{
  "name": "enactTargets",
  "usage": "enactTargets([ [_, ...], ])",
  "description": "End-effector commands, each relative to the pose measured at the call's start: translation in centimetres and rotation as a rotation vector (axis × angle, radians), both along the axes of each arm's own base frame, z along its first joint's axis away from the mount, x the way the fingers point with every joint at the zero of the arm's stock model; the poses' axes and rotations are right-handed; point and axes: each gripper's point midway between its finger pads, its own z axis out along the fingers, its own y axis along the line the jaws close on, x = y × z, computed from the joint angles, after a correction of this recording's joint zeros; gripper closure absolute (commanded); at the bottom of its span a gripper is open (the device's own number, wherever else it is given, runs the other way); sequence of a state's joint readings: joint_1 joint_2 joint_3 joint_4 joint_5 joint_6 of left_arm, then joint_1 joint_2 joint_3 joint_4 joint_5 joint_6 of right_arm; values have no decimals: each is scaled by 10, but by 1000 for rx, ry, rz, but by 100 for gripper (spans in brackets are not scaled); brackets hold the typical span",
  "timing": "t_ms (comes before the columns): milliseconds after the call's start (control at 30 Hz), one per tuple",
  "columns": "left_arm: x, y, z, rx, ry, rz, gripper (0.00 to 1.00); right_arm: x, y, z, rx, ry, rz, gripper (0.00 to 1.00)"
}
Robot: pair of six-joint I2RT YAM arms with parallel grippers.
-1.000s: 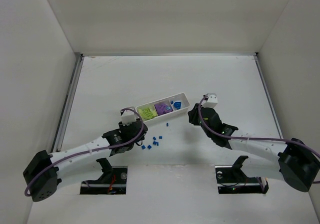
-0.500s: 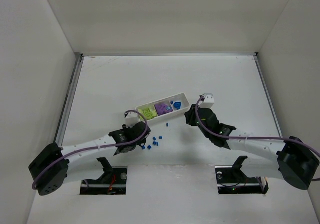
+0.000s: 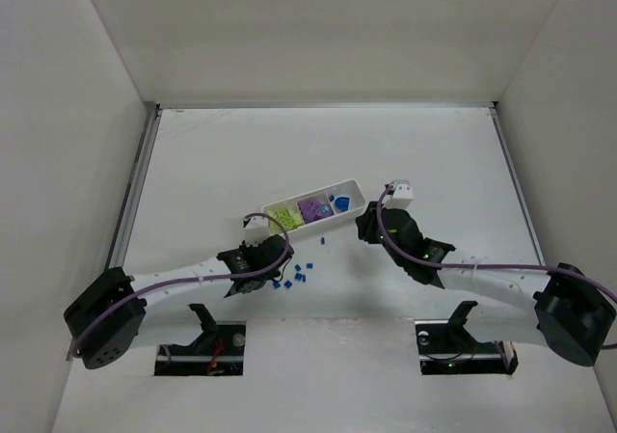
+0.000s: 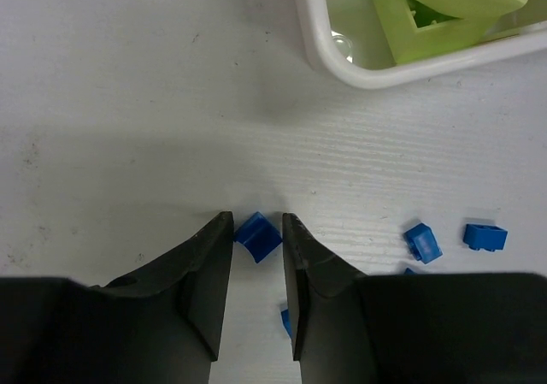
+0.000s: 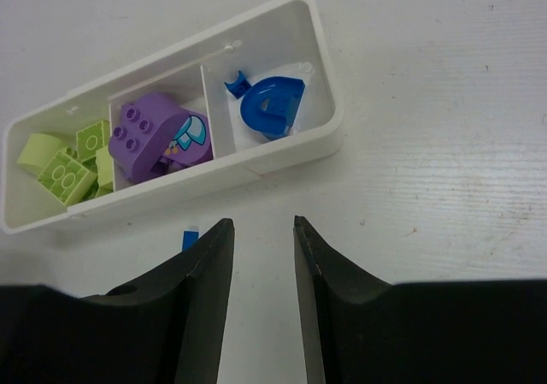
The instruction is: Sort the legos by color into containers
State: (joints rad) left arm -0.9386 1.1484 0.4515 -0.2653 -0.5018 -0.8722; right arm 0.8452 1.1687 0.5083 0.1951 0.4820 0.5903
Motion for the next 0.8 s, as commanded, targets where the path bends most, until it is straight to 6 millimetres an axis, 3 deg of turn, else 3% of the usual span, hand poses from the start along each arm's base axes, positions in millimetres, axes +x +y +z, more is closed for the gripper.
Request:
enactTargets([
  [0,-3,3,-2,3,11,2,78,7,15,32,67,-73,18,59],
  [133,-1,2,7,-27,-16,6,83,-11,34,31,65,-58,112,54],
  [300,5,3,16,-72,-48,22,85,-65,93,37,76,-47,382,55],
  [467,9,5,24,-101,-73,40,86,-113,146,24,34,-24,584,53],
  [633,20,15,40,-145,-125,94,86,-137,189,11,-30,-26,690,49],
  [767,36,31,50,-197,-178,190,85,-140,210,-2,-65,-29,720,49],
])
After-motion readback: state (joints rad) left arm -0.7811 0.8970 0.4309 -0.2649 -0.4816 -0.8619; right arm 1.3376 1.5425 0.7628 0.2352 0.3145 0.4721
